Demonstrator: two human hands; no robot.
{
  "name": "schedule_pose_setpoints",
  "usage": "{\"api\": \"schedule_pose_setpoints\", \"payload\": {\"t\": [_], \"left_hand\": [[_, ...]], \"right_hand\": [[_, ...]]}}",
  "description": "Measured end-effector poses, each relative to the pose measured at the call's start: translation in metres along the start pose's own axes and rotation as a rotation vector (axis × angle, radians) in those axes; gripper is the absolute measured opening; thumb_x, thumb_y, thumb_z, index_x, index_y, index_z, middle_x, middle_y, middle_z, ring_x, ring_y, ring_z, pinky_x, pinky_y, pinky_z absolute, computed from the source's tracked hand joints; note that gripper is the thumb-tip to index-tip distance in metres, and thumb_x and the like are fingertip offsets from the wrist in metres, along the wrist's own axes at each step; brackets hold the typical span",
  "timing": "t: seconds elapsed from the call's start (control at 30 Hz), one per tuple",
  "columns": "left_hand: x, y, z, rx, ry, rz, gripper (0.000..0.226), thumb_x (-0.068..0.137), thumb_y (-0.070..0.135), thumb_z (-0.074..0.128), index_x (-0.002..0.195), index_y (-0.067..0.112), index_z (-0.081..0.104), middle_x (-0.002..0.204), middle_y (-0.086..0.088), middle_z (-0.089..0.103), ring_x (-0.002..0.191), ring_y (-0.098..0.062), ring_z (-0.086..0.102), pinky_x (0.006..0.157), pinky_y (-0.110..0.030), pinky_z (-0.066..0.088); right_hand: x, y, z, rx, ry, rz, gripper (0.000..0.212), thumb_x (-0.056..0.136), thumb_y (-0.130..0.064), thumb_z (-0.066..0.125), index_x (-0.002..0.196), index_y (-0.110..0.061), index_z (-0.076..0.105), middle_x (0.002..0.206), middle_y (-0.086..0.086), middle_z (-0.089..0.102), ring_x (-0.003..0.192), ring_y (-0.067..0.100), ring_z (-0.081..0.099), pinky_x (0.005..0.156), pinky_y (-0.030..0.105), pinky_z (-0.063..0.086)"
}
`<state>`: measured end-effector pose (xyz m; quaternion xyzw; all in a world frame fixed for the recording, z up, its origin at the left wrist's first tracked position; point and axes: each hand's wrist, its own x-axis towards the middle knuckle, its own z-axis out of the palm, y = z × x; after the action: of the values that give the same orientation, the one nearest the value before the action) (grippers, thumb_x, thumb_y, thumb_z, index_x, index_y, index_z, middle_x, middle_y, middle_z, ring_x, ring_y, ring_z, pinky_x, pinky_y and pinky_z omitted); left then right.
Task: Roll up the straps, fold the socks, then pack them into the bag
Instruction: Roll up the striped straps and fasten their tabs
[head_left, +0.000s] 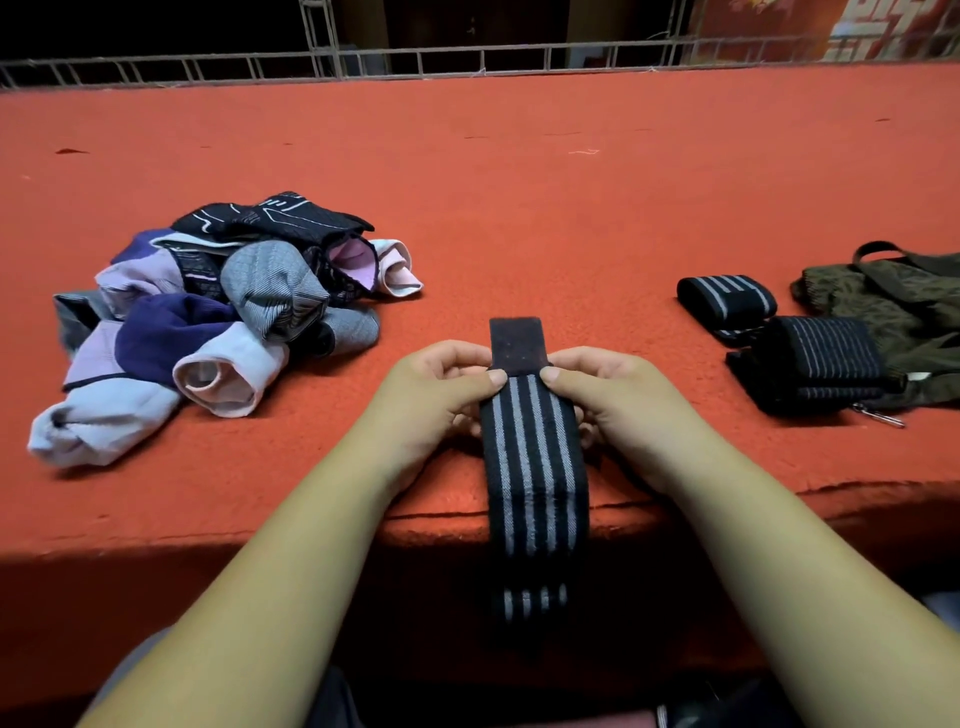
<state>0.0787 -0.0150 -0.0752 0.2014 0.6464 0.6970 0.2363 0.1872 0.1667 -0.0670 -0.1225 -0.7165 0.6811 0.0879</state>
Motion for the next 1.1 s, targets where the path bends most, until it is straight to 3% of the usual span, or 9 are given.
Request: {"api": "schedule_pose_setpoints", "payload": {"t": [0.23, 0.37, 0.57, 0.73, 0.8, 0.93, 1.0, 1.1], "left_hand": [[0.004, -0.003, -0.003, -0.077, 0.006, -0.013, 0.022, 0.094, 0.008, 0.077, 0.116, 0.006, 0.072, 0.103, -0.015, 0.075, 0.093, -0.029, 0.067, 0.076, -0.036, 0.055], [0.003, -0.002, -0.006, -0.119, -0.100, -0.048, 0.021, 0.094, 0.003, 0.073, 0.115, 0.005, 0.072, 0.111, -0.015, 0.075, 0.101, -0.027, 0.071, 0.095, -0.043, 0.057], [0.000, 0.002, -0.009, -0.200, -0.129, -0.117, 0.022, 0.095, -0.010, 0.063, 0.109, 0.003, 0.074, 0.109, -0.015, 0.075, 0.096, -0.022, 0.074, 0.090, -0.028, 0.062], [-0.001, 0.004, -0.007, -0.166, -0.133, -0.134, 0.023, 0.097, -0.008, 0.059, 0.107, 0.005, 0.075, 0.104, -0.013, 0.077, 0.089, -0.017, 0.074, 0.079, -0.022, 0.061], [-0.002, 0.006, -0.006, -0.152, -0.134, -0.136, 0.024, 0.099, -0.006, 0.056, 0.108, 0.006, 0.076, 0.104, -0.013, 0.077, 0.089, -0.017, 0.074, 0.079, -0.023, 0.060], [-0.003, 0.010, -0.003, -0.119, -0.124, -0.130, 0.024, 0.103, 0.007, 0.053, 0.109, 0.007, 0.076, 0.113, -0.015, 0.078, 0.102, -0.024, 0.075, 0.088, -0.031, 0.060], [-0.003, 0.009, -0.001, -0.122, -0.137, -0.120, 0.018, 0.102, 0.015, 0.059, 0.107, 0.009, 0.075, 0.112, -0.015, 0.077, 0.103, -0.027, 0.074, 0.095, -0.037, 0.057], [-0.004, 0.007, 0.000, -0.111, -0.202, -0.099, 0.015, 0.093, 0.017, 0.073, 0.107, 0.011, 0.071, 0.107, -0.014, 0.076, 0.098, -0.024, 0.071, 0.093, -0.034, 0.056]], "right_hand": [[0.001, 0.001, -0.005, 0.059, -0.071, 0.015, 0.026, 0.103, -0.012, 0.060, 0.117, -0.021, 0.080, 0.068, 0.001, 0.061, 0.057, 0.012, 0.051, 0.055, 0.032, 0.041], [0.002, 0.003, -0.008, 0.123, -0.052, 0.026, 0.028, 0.103, -0.007, 0.059, 0.117, -0.017, 0.080, 0.071, 0.003, 0.064, 0.058, 0.015, 0.051, 0.055, 0.031, 0.042], [0.001, 0.004, -0.015, 0.224, -0.091, 0.060, 0.040, 0.100, 0.006, 0.046, 0.108, -0.011, 0.082, 0.095, 0.018, 0.074, 0.071, 0.019, 0.061, 0.064, 0.031, 0.048], [-0.002, 0.002, -0.017, 0.208, -0.110, 0.063, 0.046, 0.096, 0.006, 0.039, 0.102, -0.005, 0.083, 0.114, 0.024, 0.077, 0.098, 0.031, 0.070, 0.091, 0.042, 0.053], [-0.002, 0.003, -0.017, 0.220, -0.112, 0.049, 0.039, 0.097, 0.000, 0.045, 0.099, -0.005, 0.083, 0.115, 0.025, 0.076, 0.103, 0.035, 0.066, 0.093, 0.046, 0.052], [-0.004, 0.004, -0.016, 0.223, -0.140, 0.037, 0.012, 0.092, -0.018, 0.073, 0.100, -0.011, 0.080, 0.105, 0.021, 0.073, 0.098, 0.035, 0.061, 0.086, 0.042, 0.051], [-0.005, 0.004, -0.015, 0.202, -0.132, 0.018, 0.007, 0.092, -0.012, 0.078, 0.100, -0.012, 0.078, 0.104, 0.018, 0.074, 0.094, 0.031, 0.064, 0.084, 0.041, 0.055], [-0.007, 0.004, -0.014, 0.154, -0.121, -0.016, 0.012, 0.092, -0.004, 0.077, 0.100, -0.012, 0.077, 0.105, 0.016, 0.075, 0.096, 0.029, 0.069, 0.089, 0.048, 0.053]]}}
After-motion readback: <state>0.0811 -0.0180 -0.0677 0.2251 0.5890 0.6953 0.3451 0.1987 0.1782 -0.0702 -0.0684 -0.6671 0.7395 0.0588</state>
